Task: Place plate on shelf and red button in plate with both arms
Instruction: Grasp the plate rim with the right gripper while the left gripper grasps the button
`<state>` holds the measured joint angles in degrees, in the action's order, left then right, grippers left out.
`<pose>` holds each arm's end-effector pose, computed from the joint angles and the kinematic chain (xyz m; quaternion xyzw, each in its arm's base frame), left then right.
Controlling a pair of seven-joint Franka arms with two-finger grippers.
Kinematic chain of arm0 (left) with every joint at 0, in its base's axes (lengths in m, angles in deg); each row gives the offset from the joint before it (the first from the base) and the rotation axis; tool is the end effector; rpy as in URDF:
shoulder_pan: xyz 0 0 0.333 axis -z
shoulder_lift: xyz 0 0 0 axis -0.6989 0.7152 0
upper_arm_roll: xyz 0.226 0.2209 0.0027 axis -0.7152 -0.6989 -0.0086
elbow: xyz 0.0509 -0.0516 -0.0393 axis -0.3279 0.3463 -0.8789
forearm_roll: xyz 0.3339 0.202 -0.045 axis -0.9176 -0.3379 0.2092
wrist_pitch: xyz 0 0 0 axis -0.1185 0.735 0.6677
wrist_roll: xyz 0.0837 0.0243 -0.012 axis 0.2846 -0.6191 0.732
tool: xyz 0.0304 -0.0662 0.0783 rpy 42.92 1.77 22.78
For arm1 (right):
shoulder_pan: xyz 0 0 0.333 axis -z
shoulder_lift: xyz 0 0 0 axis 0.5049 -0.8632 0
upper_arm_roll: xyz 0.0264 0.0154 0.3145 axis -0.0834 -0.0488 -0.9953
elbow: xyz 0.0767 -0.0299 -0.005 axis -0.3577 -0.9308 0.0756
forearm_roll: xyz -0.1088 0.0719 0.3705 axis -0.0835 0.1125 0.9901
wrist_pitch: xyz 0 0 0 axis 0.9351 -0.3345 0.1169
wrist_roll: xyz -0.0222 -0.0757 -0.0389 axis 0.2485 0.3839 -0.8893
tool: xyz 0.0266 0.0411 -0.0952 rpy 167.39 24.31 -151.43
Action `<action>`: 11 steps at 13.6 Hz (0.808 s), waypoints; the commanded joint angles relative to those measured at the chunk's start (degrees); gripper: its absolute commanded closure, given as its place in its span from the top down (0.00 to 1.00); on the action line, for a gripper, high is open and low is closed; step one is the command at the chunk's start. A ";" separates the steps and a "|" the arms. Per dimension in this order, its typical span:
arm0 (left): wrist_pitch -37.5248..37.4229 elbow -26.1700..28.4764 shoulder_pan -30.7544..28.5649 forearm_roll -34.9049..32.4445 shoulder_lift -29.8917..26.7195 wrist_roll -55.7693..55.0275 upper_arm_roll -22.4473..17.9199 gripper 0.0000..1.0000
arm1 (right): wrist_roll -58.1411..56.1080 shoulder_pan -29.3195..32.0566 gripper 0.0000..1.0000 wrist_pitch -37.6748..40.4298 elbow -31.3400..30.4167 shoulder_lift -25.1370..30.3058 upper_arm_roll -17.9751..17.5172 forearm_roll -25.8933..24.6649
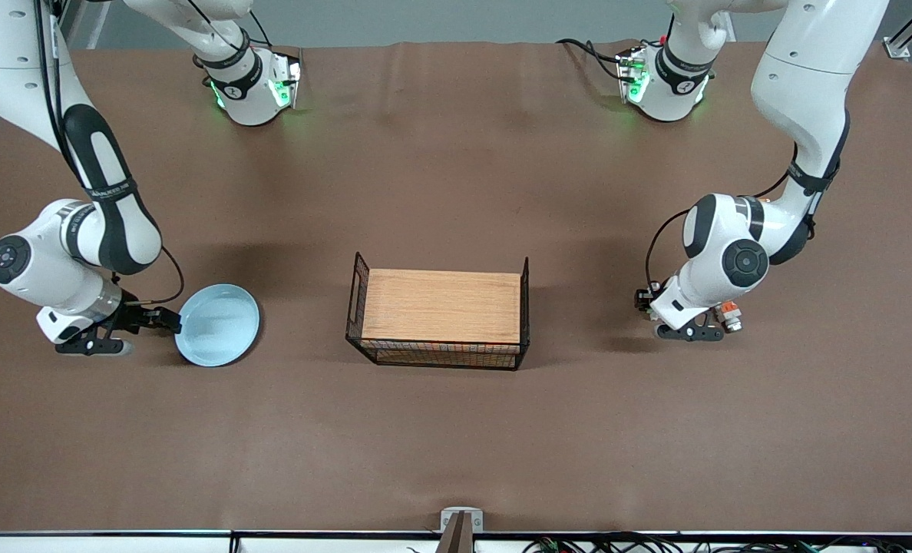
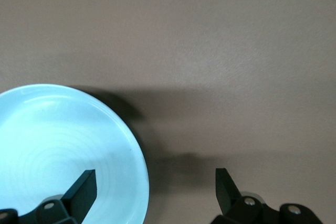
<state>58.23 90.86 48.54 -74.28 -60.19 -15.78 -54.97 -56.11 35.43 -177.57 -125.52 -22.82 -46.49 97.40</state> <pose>0.5729 -0.1090 0.1779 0.9983 -0.0371 -0.0429 0.0151 0.6009 -0.1078 0.2103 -0.9994 0.0058 -0.0323 0.0137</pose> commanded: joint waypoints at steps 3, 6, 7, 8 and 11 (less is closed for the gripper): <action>1.01 0.31 -0.24 -1.21 -0.05 0.90 0.05 0.19 | -1.54 0.08 1.00 -5.02 -1.36 -2.39 -1.03 1.63; 0.92 0.13 -0.24 -1.21 -0.14 0.81 -0.04 0.19 | -1.54 0.17 1.00 -5.02 -1.37 -2.92 -1.12 1.63; 0.92 0.05 -0.33 -1.21 -0.23 0.81 -0.04 0.19 | -1.45 0.17 0.96 -4.85 -1.37 -2.92 -1.12 1.63; 0.84 -0.04 -0.33 -1.21 -0.40 0.81 -0.04 0.19 | -1.45 0.34 0.92 -4.50 -1.37 -2.92 -1.12 1.63; -0.74 -0.39 -0.50 -1.21 -2.76 0.73 -0.04 0.20 | -1.54 0.52 0.67 -4.14 -1.37 -2.92 -1.12 1.63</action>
<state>58.45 90.25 48.43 -74.35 -60.39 -15.56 -55.04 -56.12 35.47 -181.88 -126.36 -26.22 -47.27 97.44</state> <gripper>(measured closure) 0.661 0.233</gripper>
